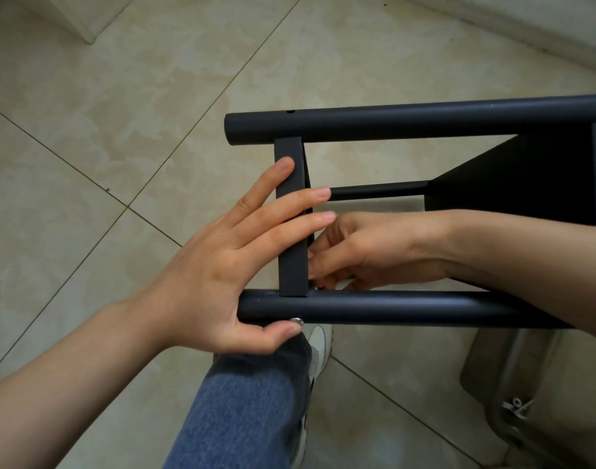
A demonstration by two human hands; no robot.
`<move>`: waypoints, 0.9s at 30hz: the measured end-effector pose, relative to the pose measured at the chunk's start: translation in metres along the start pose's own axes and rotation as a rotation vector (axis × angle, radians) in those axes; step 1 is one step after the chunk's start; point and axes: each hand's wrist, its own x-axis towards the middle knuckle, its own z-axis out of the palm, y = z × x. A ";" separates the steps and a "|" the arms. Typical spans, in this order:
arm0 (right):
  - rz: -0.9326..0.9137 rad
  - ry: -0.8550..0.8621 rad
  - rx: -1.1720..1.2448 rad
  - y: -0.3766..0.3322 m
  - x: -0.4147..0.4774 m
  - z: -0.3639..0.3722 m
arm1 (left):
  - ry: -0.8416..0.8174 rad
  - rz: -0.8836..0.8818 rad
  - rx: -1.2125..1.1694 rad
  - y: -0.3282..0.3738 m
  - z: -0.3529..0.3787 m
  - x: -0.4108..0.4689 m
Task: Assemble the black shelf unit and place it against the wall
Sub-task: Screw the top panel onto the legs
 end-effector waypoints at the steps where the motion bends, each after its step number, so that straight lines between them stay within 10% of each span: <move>1: 0.009 0.000 -0.006 0.000 0.001 -0.001 | 0.002 0.002 -0.003 -0.001 0.000 0.001; 15: -0.014 -0.054 -0.079 -0.017 -0.002 -0.022 | 0.024 -0.099 -0.051 -0.006 -0.002 0.001; 27: -0.094 0.316 -0.653 -0.028 -0.057 -0.024 | 0.216 -0.457 -0.233 0.021 0.005 -0.009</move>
